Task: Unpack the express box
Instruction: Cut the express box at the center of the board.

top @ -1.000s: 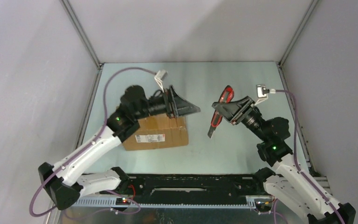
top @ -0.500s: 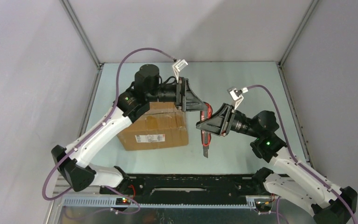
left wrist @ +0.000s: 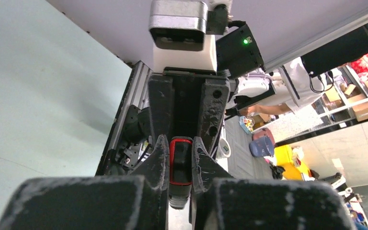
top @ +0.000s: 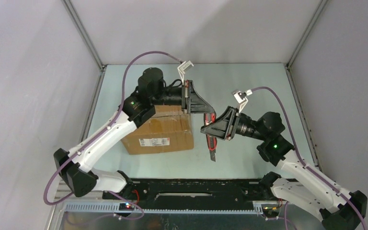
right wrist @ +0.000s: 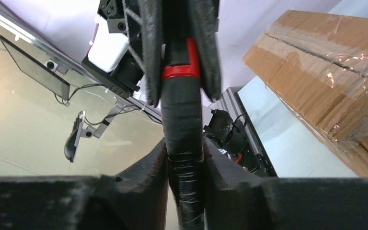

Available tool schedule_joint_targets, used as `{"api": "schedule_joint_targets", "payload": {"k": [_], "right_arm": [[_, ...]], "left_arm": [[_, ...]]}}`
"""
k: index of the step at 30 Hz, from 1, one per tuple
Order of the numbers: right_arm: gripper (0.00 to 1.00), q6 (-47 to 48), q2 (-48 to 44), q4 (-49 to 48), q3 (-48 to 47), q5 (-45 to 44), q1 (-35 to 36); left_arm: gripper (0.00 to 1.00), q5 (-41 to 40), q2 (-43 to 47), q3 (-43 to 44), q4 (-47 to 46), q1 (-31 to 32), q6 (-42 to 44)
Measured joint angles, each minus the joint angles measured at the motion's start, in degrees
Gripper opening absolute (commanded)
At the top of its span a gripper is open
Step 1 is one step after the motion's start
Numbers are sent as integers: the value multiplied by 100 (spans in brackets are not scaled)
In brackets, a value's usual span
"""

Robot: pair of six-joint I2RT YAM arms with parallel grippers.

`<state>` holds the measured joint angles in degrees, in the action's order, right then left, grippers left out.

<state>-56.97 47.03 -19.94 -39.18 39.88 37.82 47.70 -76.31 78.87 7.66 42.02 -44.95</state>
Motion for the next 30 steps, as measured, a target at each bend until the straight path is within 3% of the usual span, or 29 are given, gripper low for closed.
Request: {"api": "schedule_joint_targets", "payload": {"k": [2, 8, 13, 15, 17, 21, 24, 27, 30], "right_arm": [[53, -48, 0, 22, 0, -24, -9], [65, -160, 11, -70, -39, -59, 157], [44, -146, 20, -79, -46, -57, 256], [24, -168, 61, -109, -46, -52, 256], [19, -175, 136, -140, -46, -46, 254], [19, -177, 321, -426, -48, 46, 258], [25, -192, 356, -466, -48, 61, 264], [40, -219, 358, -498, -48, 61, 267], [49, -328, 356, -544, -48, 68, 293]], "left_arm": [[0, -61, 79, -105, -116, -9, -20], [0, -138, 146, -127, -358, -173, -37], [0, -37, 96, -114, -501, -225, -223], [0, 70, 22, -61, -575, -225, -313], [0, 190, -28, -46, -678, -225, -433], [0, 271, -96, -44, -737, -269, -678], [0, 339, -138, -31, -752, -291, -715], [0, 361, -166, 20, -723, -289, -706], [0, 308, -170, 85, -669, -275, -560]]}}
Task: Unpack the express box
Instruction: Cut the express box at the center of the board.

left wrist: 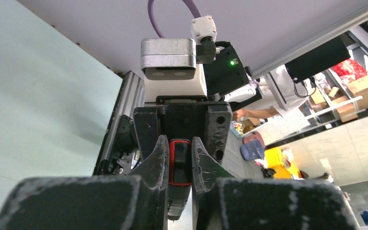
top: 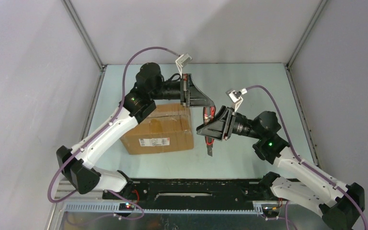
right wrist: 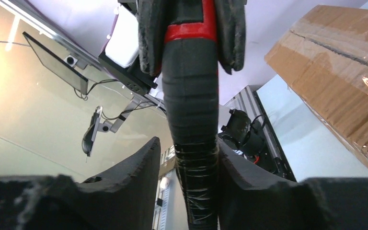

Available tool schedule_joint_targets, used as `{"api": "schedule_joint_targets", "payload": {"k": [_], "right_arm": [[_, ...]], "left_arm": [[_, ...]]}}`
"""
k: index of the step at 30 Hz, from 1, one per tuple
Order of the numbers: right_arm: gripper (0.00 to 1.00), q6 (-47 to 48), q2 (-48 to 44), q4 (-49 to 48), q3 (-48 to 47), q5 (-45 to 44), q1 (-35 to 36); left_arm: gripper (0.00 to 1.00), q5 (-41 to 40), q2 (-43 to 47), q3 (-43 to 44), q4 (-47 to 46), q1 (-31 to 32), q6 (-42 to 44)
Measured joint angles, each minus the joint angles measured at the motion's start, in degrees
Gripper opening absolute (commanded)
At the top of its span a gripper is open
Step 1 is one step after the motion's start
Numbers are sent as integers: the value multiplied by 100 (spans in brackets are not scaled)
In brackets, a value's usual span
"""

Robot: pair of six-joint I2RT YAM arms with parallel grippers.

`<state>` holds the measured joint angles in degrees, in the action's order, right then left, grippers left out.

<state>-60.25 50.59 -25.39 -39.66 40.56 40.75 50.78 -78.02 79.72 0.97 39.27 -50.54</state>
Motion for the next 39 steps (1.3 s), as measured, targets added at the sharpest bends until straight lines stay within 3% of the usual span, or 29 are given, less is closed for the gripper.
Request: {"api": "schedule_joint_targets", "payload": {"k": [2, 5, 9, 12, 16, 20, 21, 24, 25, 26, 30, 33, 35, 36, 39], "right_arm": [[52, -59, -15, -48, 9, -4, 24], [47, -92, -66, -74, 42, -7, 28], [27, -90, -81, -79, 66, -31, 26], [22, -52, -55, -136, 101, -20, 26], [0, -52, 4, -181, 114, -24, 24], [0, -72, 44, -264, 125, -22, 24], [0, -83, 48, -295, 138, -26, 24], [0, -85, 37, -332, 168, -107, 24], [0, -96, 20, -321, 173, -199, 24], [0, -111, -15, -284, 184, -308, 26], [0, -129, -315, -87, 343, -1123, -13], [0, -173, -535, -48, 501, -2096, -107], [0, -229, -522, -50, 568, -2855, -138], [0, -264, -466, -50, 581, -3174, -146], [0, -450, -55, -173, 601, -4299, -85]], "left_arm": [[0, -63, 0, 66, 120, 15, 107], [0, -127, -24, 195, 260, 20, 216], [0, -118, -55, 271, 299, 33, 227], [0, -114, -72, 273, 310, 52, 146], [0, -94, -160, 310, 348, 57, 83], [0, -96, -181, 323, 345, 57, 81], [4, -96, -184, 326, 345, 57, 81], [49, -116, -247, 461, 542, 59, 168], [68, -190, -293, 586, 732, 61, 328], [80, -345, -345, 730, 942, 74, 538], [90, -1060, -319, 1049, 1825, 33, 1276], [96, -2035, -57, 1062, 2559, -114, 1792], [100, -3491, 424, 914, 3171, -210, 2135], [100, -3641, 501, 887, 3254, -238, 2175], [100, -5149, 1434, 345, 3801, -363, 2468]]}}
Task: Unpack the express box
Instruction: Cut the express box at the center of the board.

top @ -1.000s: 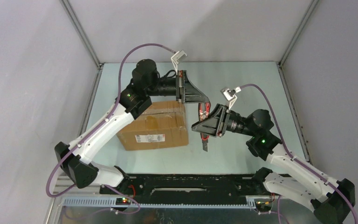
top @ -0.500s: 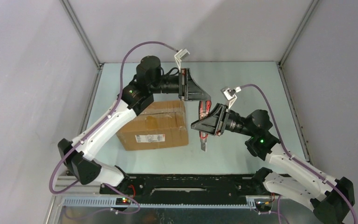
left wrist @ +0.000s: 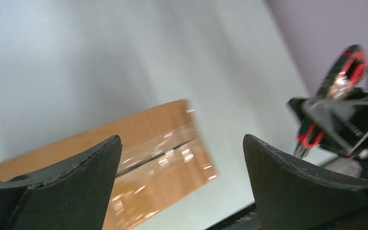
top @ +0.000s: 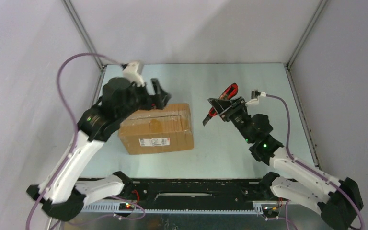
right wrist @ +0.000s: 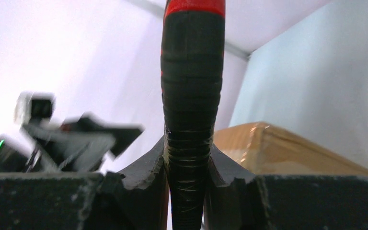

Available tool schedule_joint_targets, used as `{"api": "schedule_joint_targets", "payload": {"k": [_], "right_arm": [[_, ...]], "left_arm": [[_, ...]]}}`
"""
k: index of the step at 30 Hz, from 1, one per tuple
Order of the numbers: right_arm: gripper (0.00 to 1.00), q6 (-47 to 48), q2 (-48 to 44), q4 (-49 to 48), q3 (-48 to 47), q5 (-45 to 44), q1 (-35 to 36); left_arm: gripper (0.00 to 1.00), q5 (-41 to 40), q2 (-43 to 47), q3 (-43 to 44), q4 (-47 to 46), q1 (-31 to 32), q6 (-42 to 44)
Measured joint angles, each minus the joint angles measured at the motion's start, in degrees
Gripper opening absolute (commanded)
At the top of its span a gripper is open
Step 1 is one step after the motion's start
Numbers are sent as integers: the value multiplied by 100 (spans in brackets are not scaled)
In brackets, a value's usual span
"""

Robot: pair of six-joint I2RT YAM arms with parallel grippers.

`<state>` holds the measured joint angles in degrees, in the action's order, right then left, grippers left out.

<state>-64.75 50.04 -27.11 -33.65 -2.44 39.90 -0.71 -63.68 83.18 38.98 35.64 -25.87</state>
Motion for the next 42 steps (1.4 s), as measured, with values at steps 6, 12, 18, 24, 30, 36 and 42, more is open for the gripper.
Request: {"api": "schedule_joint_targets", "payload": {"k": [6, 12, 18, 24, 30, 36, 42], "right_arm": [[0, -326, 1244, -750, 20, -1858, 382], [0, -726, 2367, -1742, 61, -2487, 107], [0, -1139, 2509, -2229, 422, -2546, -286], [0, -1355, 2741, -2712, 479, -2374, -341], [0, -1486, 3119, -3182, 490, -2177, -321], [0, -1633, 3523, -3611, 492, -2133, -267], [0, -1827, 3731, -3379, 264, -2240, -35]], "left_arm": [[100, -1388, 835, -625, 1263, -39, 684], [100, -1425, 573, -1366, 1513, 763, 2068], [100, -529, 708, -1878, 1270, 1113, 3980], [100, 96, 859, -2142, 1220, 1123, 5401], [100, 118, 527, -2249, 938, 1110, 6312], [100, 85, 431, -2400, 573, 1110, 6583], [100, -76, 472, -2664, 142, 1113, 6592]]}}
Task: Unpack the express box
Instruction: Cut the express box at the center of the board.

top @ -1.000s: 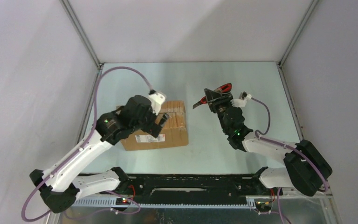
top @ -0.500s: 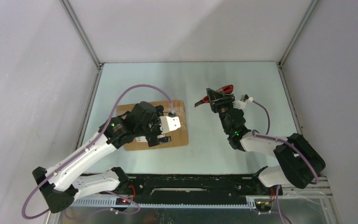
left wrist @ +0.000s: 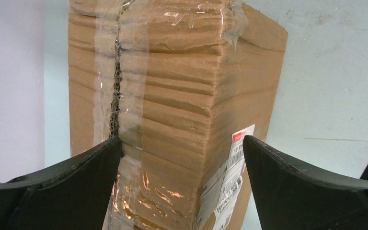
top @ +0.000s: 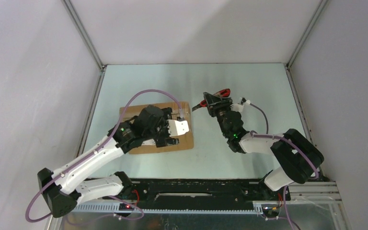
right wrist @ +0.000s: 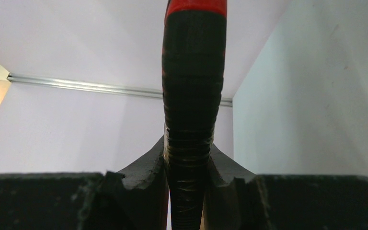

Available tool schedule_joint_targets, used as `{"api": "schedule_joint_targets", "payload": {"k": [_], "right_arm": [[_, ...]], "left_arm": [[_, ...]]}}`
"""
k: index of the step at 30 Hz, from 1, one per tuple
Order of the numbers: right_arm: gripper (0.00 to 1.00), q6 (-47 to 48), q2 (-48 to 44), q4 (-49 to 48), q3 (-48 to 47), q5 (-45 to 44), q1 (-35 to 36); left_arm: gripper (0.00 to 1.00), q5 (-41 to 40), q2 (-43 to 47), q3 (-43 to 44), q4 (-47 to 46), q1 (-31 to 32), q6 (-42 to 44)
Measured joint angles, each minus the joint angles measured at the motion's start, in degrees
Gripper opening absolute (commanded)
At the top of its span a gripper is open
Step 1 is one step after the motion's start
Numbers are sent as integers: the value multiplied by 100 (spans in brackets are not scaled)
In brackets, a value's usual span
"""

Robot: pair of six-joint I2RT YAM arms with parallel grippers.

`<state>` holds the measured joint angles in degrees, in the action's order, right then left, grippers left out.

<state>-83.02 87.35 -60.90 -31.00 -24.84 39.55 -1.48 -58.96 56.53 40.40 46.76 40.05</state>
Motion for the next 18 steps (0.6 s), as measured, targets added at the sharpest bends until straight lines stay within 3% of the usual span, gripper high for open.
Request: {"api": "schedule_joint_targets", "payload": {"k": [8, 18], "right_arm": [[0, -286, 0, 890, -688, -531, 374], [0, -678, 334, 1355, -804, -949, 345]], "left_arm": [[100, -131, 140, -225, -341, 79, -114], [100, -162, 243, -315, -407, 146, -216]]}}
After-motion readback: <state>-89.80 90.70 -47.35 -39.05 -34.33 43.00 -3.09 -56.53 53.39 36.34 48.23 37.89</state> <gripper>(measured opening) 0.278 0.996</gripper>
